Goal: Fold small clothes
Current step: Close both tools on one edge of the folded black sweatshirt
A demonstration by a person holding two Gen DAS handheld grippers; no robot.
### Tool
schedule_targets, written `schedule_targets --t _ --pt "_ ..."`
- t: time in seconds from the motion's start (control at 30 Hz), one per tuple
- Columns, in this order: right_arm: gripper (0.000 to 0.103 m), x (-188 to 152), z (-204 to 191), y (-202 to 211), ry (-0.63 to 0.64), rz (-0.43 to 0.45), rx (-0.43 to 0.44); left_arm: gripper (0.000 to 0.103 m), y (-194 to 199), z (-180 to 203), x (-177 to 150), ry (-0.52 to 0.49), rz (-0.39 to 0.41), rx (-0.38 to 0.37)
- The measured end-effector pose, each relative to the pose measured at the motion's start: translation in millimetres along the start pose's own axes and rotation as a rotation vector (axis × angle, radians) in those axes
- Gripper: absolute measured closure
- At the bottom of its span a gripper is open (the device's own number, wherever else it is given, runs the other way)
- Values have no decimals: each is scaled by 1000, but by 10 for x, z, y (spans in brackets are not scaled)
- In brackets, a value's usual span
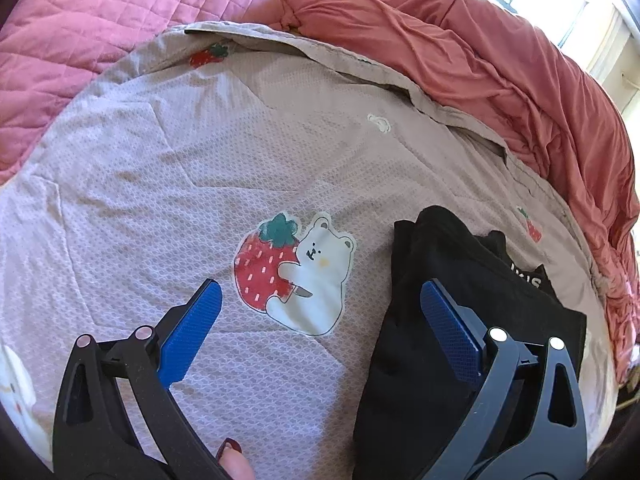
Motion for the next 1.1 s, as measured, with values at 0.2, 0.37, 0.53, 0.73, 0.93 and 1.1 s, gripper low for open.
schedule_targets --t 0.2,0.37,0.53,0.73,0.93,1.1 --pt "6 85 -195 -202 83 -23 -15 10 -53 -64 30 33 -10 5" --pt "6 131 -328 -353 158 -45 -77 10 -58 -84 47 52 -10 -3" --pt "21 153 -308 -388 158 -31 -104 10 -62 -86 56 68 -4 -20" --pt "84 120 -247 -186 144 46 -107 10 -125 -68 41 87 -34 -60" --pt "89 44 56 39 -6 116 -50 10 -232 5 -20 145 -131 -258" --pt "89 -69 256 89 -117 133 28 25 -394 153 -140 189 -250 -445"
Point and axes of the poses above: each gripper's, at about its wrist camera, not at the fingertips, and y roughly against the way its jaws point, z to its right, x to its top, the point moved 1 cm from there along -y, roughly the way its jaws point, and after that the axes turned 14 degrees about y, right-handed, at the moved point
